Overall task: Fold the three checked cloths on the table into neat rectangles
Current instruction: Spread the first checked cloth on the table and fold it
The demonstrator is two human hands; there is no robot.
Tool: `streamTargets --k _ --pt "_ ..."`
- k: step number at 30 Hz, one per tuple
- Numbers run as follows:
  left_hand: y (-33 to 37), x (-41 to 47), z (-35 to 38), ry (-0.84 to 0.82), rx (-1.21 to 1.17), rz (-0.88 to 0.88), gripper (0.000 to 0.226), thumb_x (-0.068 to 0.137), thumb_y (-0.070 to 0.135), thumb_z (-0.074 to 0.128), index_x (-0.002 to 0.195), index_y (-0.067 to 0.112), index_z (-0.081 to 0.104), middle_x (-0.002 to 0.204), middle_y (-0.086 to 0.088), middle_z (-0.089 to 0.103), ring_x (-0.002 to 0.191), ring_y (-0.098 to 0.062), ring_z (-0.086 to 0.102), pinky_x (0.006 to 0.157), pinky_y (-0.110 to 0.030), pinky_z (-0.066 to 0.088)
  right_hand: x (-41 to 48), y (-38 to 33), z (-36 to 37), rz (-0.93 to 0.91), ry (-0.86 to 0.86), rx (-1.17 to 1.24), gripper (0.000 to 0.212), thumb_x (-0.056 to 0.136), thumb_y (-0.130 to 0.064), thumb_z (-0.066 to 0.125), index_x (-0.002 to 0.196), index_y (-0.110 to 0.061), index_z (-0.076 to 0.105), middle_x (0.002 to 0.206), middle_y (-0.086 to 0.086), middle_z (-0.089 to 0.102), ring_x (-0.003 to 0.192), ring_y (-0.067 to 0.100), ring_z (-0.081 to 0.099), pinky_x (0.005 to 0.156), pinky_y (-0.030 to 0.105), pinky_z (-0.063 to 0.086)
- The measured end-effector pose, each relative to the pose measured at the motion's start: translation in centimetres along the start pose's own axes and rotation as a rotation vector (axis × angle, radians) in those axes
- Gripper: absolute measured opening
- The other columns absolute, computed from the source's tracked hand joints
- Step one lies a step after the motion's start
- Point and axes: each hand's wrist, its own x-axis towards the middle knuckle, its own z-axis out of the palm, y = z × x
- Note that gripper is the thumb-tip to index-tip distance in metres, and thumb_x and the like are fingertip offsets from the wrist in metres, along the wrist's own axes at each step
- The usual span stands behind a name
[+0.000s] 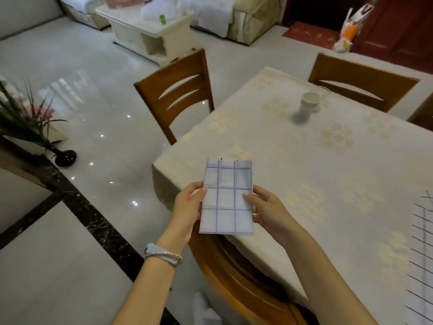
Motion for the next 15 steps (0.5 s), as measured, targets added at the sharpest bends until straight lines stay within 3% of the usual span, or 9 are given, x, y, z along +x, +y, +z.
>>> streamTargets --k 8,15 --pt "4.8 3.8 -12.0 0.033 -0.014 0.049 0.02 0.099 0.026 0.054 0.115 0.019 0.063 0.103 -0.005 0.071 0.086 -0.015 0.067 0.066 -0.028 0.053 4.9 -3.4 12.5 -0.012 -0.051 -0.009 0.019 0.1 -0.021 0.054 0.11 -0.032 0.065 0.116 -0.001 0.072 0.105 0.025 0.069 0.091 0.047 0.057" --pt "8.6 6.1 -18.4 0.07 -0.063 0.067 0.019 0.098 0.026 0.055 0.114 0.018 0.063 0.097 -0.003 0.072 0.079 -0.012 0.068 0.068 -0.03 0.053 9.0 -5.8 19.2 -0.028 -0.124 -0.004 0.028 0.1 -0.02 0.052 0.127 -0.02 0.062 0.117 0.001 0.072 0.107 0.024 0.068 0.087 0.041 0.059"
